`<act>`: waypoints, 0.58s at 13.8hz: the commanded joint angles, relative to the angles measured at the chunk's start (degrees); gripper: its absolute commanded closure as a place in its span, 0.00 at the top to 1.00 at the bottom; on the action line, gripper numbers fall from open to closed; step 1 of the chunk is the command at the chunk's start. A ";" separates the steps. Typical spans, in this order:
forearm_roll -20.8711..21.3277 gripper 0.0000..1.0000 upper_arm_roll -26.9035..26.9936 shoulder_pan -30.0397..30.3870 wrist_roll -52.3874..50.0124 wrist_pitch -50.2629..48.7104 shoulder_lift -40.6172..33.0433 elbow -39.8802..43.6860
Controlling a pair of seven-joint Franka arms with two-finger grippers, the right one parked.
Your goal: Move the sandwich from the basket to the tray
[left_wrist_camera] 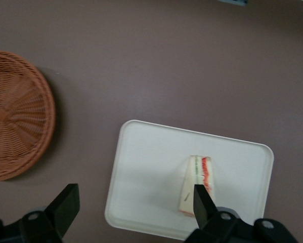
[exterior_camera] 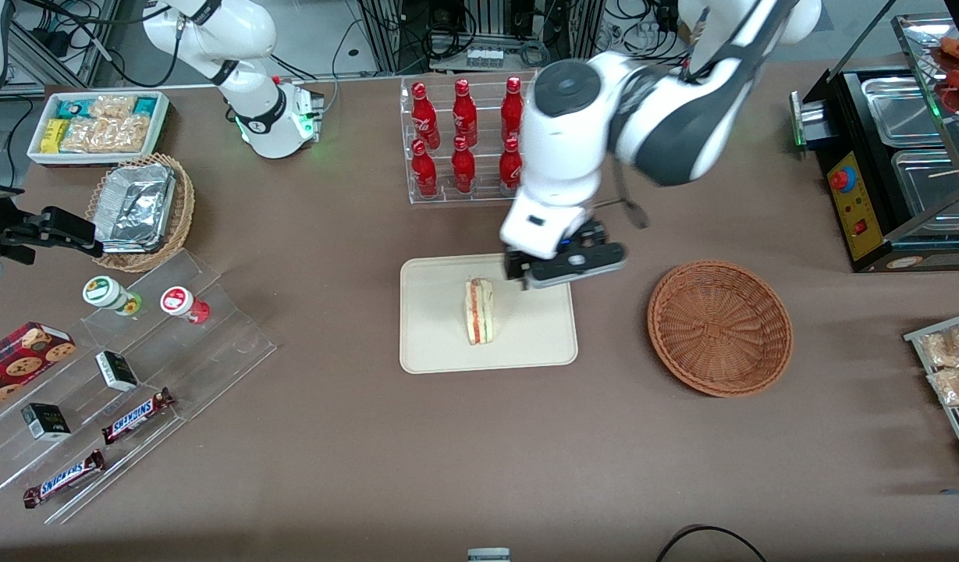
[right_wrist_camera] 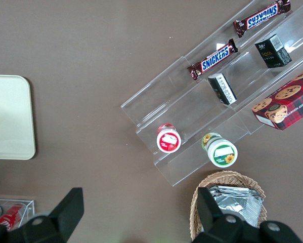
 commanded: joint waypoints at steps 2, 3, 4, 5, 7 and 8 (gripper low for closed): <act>-4.80 0.99 -0.09 6.05 10.79 -7.74 -6.07 -1.14; -6.65 0.99 0.00 8.06 14.75 -9.85 -7.22 -0.61; -8.06 0.99 0.00 10.43 18.35 -12.13 -8.27 -0.43; -9.20 0.99 0.08 12.29 22.74 -13.98 -9.68 -0.43; -11.14 0.99 3.31 14.06 29.87 -16.88 -11.44 -0.43; -12.10 0.99 6.29 13.97 33.82 -18.64 -12.58 -0.43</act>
